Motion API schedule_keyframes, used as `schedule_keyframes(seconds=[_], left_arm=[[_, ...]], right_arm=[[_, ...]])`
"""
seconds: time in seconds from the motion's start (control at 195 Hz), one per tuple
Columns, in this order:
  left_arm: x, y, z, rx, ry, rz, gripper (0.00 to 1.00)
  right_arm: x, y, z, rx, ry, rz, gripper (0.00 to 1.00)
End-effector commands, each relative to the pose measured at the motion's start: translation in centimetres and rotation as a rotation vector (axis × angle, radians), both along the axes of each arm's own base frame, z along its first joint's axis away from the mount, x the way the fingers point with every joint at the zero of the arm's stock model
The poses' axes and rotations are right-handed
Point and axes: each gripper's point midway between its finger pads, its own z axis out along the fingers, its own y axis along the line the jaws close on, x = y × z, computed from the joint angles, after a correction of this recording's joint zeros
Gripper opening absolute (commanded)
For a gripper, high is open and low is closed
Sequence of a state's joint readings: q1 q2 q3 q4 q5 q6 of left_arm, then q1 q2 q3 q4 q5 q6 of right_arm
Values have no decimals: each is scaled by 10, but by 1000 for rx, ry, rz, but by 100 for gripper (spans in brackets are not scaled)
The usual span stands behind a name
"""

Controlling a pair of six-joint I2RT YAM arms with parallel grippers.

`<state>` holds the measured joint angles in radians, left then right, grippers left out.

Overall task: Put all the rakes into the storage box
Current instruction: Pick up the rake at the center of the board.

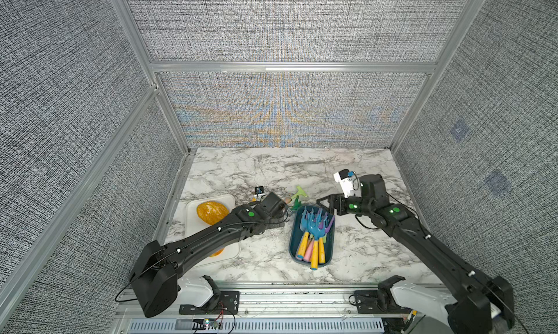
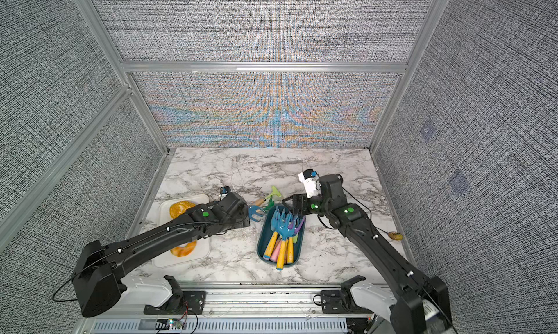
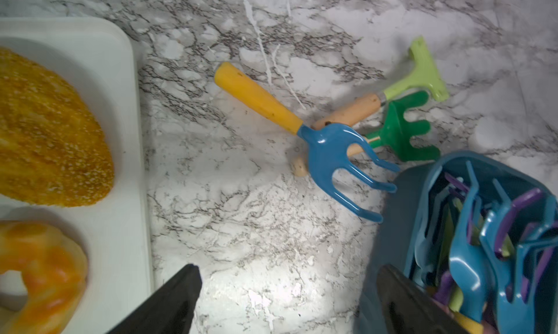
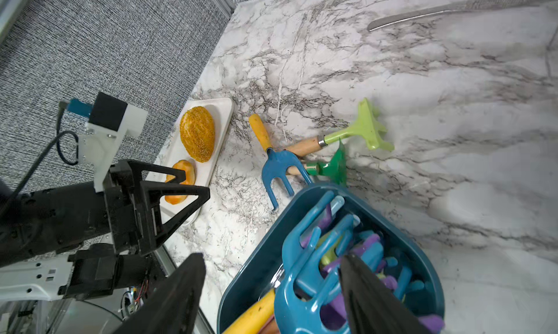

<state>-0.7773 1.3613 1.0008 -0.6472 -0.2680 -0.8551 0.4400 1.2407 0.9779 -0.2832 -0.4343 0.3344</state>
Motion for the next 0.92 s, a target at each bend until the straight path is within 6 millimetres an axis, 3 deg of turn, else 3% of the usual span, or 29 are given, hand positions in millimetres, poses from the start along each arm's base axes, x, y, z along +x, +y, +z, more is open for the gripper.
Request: schedule_keyframes(seconds=[0.0, 0.22, 0.374, 0.6, 0.759, 0.779, 0.912], left_arm=[[21, -3, 1, -58, 19, -50, 97], [75, -6, -13, -97, 85, -39, 95], [102, -10, -29, -38, 181, -34, 90], [111, -15, -58, -29, 320, 99, 87], [115, -14, -60, -66, 332, 220, 85], [114, -13, -71, -55, 352, 240, 85], [116, -11, -84, -74, 374, 348, 83]], right_arm=[[27, 5, -11, -122, -15, -24, 71], [75, 26, -44, -281, 35, -36, 66], [93, 33, -55, -328, 53, -63, 65], [91, 29, -64, -347, 71, -92, 66], [79, 19, -63, -348, 67, -108, 66], [77, 18, -63, -348, 66, -108, 66], [66, 12, -62, -340, 61, -110, 66]])
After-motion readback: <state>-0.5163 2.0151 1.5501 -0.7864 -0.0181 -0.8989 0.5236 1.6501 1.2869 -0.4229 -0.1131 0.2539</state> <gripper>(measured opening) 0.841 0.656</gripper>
